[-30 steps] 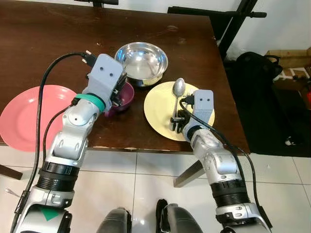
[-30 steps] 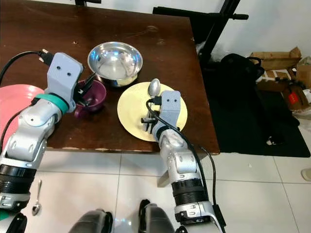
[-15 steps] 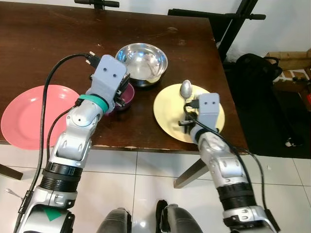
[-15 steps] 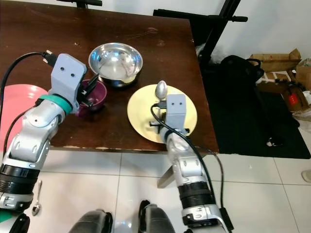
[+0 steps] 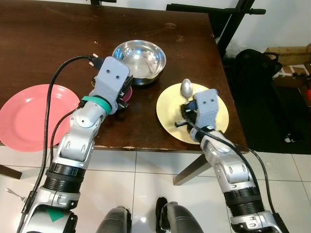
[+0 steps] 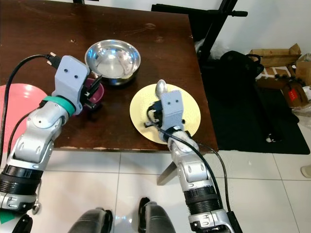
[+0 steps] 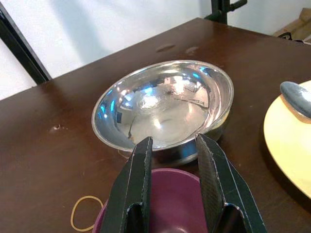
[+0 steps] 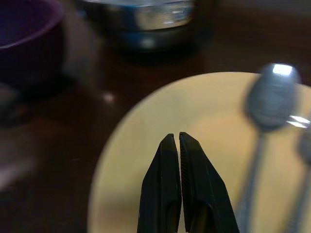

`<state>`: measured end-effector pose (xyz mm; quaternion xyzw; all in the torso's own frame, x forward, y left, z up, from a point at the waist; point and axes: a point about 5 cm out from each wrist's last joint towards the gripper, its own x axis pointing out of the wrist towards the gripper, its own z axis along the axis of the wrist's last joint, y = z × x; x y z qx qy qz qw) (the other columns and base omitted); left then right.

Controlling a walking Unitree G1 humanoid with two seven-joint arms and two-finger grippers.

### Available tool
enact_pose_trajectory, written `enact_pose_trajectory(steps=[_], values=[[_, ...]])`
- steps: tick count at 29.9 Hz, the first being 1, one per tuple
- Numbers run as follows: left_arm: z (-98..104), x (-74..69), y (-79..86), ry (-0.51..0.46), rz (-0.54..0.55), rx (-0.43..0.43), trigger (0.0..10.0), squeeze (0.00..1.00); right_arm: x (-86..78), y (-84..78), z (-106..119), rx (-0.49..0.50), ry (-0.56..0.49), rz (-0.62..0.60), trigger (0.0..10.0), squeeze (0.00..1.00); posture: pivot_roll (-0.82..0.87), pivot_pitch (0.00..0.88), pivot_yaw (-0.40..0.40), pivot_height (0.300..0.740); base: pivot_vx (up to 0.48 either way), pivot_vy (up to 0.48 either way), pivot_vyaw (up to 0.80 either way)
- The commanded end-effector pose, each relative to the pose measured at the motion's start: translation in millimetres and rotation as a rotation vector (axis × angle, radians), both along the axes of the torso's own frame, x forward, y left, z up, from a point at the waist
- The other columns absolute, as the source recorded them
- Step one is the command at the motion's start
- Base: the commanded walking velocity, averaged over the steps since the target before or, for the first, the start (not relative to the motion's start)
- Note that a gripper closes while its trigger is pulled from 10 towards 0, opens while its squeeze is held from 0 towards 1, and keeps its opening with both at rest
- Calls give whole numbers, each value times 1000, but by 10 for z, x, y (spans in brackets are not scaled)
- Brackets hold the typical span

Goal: Setting the table

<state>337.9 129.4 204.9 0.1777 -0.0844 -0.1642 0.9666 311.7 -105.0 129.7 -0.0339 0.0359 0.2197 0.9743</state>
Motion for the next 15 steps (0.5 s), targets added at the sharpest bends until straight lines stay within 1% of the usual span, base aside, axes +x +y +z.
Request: enact_pose_trajectory(steps=[1,4,5,7,8,9,10,11,13,14,15], values=[[-34,2,-25,8,-5,13,10000,0,-48,11,-62,-8,15,27,0,0,115,134,-15,740,0,0,0],[-35,2,-26,8,-5,13,10000,0,-50,21,-52,-16,-1,19,0,0,114,133,-12,740,0,0,0],[-35,2,-31,8,-6,13,10000,0,-18,-16,-28,-39,-31,-26,10000,0,115,132,-10,740,0,0,0],[-35,2,-31,8,-6,13,10000,0,-18,-16,-28,-39,-31,-26,10000,0,115,132,-10,740,0,0,0],[-31,3,-41,6,-9,14,10000,0,40,-104,42,-51,-77,-108,10000,0,114,132,-7,740,0,0,0],[-24,6,-50,5,-12,14,10000,0,97,-213,137,-37,-120,-193,10000,1000,116,130,-4,740,0,0,0],[-24,6,-50,5,-12,14,10000,0,97,-213,137,-37,-120,-193,10000,1000,116,130,-4,740,0,0,0],[-19,10,-54,3,-14,15,10000,0,135,-314,227,-13,-150,-257,10000,1000,113,130,-2,740,0,0,0],[-19,10,-54,3,-14,15,10000,0,135,-314,227,-13,-150,-257,10000,1000,113,130,-2,740,0,0,0],[-17,14,-56,2,-16,16,10000,0,157,-419,301,18,-164,-314,10000,1000,112,129,0,740,0,0,0],[-17,14,-56,2,-16,16,10000,0,157,-419,301,18,-164,-314,10000,1000,112,129,0,740,0,0,0]])
